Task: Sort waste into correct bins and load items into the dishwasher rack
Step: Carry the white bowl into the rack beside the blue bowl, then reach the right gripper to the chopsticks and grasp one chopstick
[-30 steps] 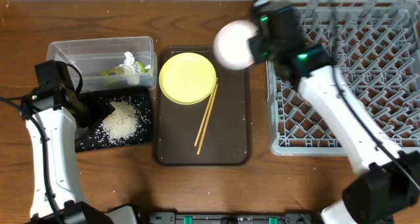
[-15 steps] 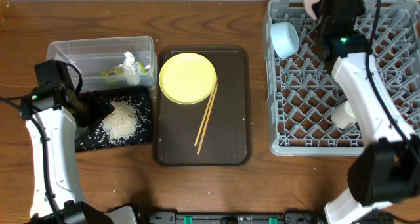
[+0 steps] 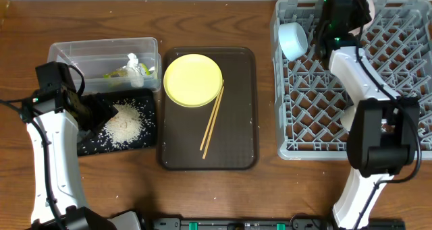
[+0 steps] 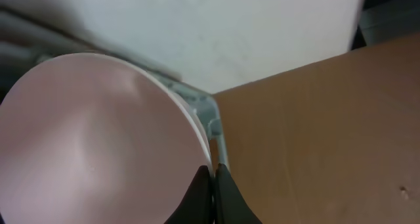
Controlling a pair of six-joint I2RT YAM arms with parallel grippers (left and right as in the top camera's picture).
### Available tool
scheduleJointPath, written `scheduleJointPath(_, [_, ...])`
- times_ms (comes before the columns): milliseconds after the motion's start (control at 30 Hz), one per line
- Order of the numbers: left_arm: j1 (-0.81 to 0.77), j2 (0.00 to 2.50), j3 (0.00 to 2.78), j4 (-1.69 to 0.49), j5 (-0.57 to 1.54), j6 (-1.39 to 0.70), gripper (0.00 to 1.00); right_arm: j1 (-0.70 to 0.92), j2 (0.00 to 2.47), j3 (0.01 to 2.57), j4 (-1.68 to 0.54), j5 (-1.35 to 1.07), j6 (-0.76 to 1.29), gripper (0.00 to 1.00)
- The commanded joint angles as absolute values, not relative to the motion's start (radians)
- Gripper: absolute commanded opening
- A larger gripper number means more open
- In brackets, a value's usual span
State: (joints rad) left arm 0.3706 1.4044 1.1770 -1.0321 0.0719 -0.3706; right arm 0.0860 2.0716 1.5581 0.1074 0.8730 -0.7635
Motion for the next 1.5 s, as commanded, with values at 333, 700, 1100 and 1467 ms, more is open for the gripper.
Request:
scheduleJointPath(333, [0.375,1.396,1.182,-1.034,0.071,-0.384,0.86,0.113,2.101,1.561,0.059,0.928,-0.69,0.01])
scheduleJointPath(700, [0.375,1.396,1.182,-1.035,0.071,-0.384,0.85,0.184,2.1,1.562,-0.266,0.826,-0.26,0.01])
scheduleJointPath(1100, [0.375,1.396,1.182,-1.035,0.07,-0.384,0.85,0.197,1.955,1.562,-0.468,0.537,-0.036,0.24])
scheduleJointPath(1467, [0.375,1.396,1.182,-1.035,0.07,-0.384,0.87,0.257,1.781,1.562,-0.623,-0.279,0.104,0.5])
